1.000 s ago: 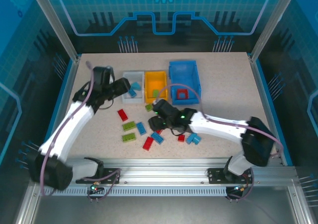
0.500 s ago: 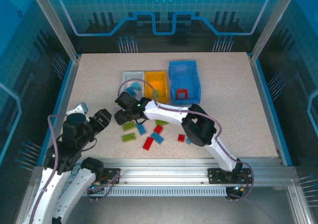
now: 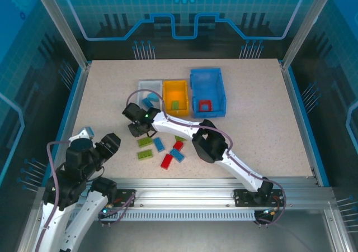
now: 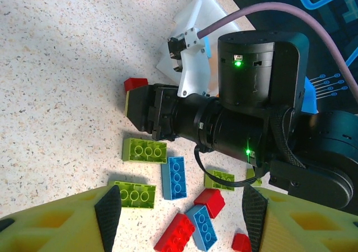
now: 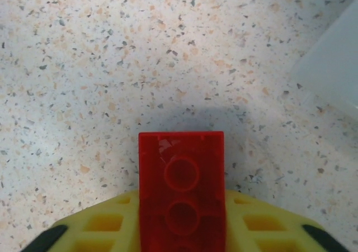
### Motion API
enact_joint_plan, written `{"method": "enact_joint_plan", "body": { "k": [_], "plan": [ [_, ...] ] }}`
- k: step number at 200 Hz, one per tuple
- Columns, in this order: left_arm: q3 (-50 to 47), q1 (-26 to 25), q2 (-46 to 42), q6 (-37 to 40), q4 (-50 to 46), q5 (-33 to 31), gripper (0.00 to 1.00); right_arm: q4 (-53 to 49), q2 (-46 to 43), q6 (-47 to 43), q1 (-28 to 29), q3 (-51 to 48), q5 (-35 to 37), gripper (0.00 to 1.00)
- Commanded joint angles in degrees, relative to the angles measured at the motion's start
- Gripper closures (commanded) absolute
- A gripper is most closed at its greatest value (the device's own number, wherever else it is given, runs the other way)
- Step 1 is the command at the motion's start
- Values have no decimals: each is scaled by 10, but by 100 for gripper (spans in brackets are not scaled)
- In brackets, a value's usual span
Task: Sort the legos into containers by color
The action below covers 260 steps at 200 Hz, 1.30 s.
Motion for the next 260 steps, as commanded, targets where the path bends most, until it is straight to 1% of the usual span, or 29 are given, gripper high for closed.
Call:
{"method": "enact_joint_plan", "body": {
  "k": [1,15,33,45,58,70,87,96,105,127,152,178,209,239,260],
  "plan": [
    [-10,-2,0,1,7,13,36,-12,-35,-8,7,-22,31,74],
    [-14,-2,13,12,29,38,34,15,-104,-15,14,-78,58,75],
    [-11,-2,44,32,61,79,33,72,-236,-16,14,-194,92,74],
    [-7,-2,69,40,84,107,33,93,-320,-14,7,-272,116,73],
    [-4,-2,96,44,122,146,33,94,-399,-9,-10,-344,139,73],
    [-7,-3,128,42,167,187,33,86,-461,4,-40,-406,143,72],
    [-12,-11,186,19,239,237,34,77,-528,28,-104,-485,132,72],
    [-10,-33,218,12,271,237,34,74,-552,39,-145,-517,118,72],
    [0,-71,248,16,293,212,34,68,-563,48,-183,-535,101,71],
    [34,-166,324,35,324,149,34,28,-538,56,-244,-515,104,70],
    [56,-234,394,45,354,105,34,-1,-465,60,-283,-462,107,71],
    [62,-271,436,44,386,81,34,-23,-379,58,-308,-386,97,71],
    [78,-309,470,59,408,35,34,-48,-282,56,-333,-291,70,71],
    [101,-344,499,84,426,-10,34,-67,-216,50,-353,-223,45,69],
    [119,-356,522,94,426,-23,35,-91,-178,48,-365,-176,26,66]
  ]
}}
